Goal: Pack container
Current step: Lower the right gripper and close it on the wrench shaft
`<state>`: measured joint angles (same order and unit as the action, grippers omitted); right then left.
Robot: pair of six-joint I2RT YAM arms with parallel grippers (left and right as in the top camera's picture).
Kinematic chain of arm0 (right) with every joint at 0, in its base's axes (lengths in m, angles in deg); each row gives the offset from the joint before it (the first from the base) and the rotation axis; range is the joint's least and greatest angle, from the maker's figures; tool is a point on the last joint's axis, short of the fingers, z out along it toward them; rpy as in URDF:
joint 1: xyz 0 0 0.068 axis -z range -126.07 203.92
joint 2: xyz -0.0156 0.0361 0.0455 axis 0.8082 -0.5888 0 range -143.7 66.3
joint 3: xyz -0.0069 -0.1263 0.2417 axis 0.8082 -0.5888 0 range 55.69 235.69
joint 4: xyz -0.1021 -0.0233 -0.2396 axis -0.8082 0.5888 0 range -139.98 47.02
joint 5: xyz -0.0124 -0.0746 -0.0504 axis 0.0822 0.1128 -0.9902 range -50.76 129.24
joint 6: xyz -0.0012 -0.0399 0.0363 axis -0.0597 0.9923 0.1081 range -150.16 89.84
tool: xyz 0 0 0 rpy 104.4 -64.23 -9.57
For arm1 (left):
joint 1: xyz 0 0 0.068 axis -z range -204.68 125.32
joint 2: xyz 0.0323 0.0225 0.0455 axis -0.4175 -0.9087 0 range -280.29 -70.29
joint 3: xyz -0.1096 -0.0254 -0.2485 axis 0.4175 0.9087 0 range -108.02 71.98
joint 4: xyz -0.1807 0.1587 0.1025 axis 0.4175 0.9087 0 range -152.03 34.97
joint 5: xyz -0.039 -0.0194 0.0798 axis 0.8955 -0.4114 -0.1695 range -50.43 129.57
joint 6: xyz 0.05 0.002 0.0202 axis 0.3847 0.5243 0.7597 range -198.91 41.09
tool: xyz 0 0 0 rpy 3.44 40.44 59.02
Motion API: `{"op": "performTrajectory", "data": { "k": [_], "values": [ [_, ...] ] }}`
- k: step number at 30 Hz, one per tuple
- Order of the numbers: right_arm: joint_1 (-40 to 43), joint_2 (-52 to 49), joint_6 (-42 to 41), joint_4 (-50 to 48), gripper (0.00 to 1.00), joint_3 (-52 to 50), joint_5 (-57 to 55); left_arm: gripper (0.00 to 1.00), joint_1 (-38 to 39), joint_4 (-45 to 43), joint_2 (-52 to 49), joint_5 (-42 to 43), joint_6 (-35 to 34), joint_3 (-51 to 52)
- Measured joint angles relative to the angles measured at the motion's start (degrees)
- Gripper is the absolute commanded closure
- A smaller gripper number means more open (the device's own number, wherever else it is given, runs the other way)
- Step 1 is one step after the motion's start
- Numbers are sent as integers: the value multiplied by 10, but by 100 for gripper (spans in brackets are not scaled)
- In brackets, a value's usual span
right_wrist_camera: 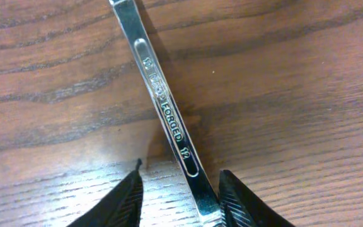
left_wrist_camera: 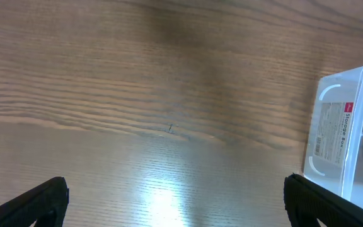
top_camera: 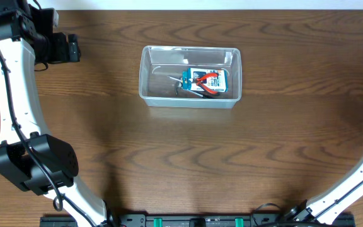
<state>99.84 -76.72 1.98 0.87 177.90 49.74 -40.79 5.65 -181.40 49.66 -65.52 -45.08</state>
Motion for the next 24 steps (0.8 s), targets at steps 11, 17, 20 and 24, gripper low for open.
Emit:
{"op": "performTrajectory", "data": {
  "k": [11,17,20,24],
  "values": [
    [0,0,-7,12,73,0,20,2,0,0,0,0,0,0],
    [-1,0,-16,14,22,0,24,2,0,0,0,0,0,0],
    [-5,0,-19,13,1,0,25,2,0,0,0,0,0,0],
    [-18,0,-17,8,1,0,26,2,0,0,0,0,0,0]
  ]
}}
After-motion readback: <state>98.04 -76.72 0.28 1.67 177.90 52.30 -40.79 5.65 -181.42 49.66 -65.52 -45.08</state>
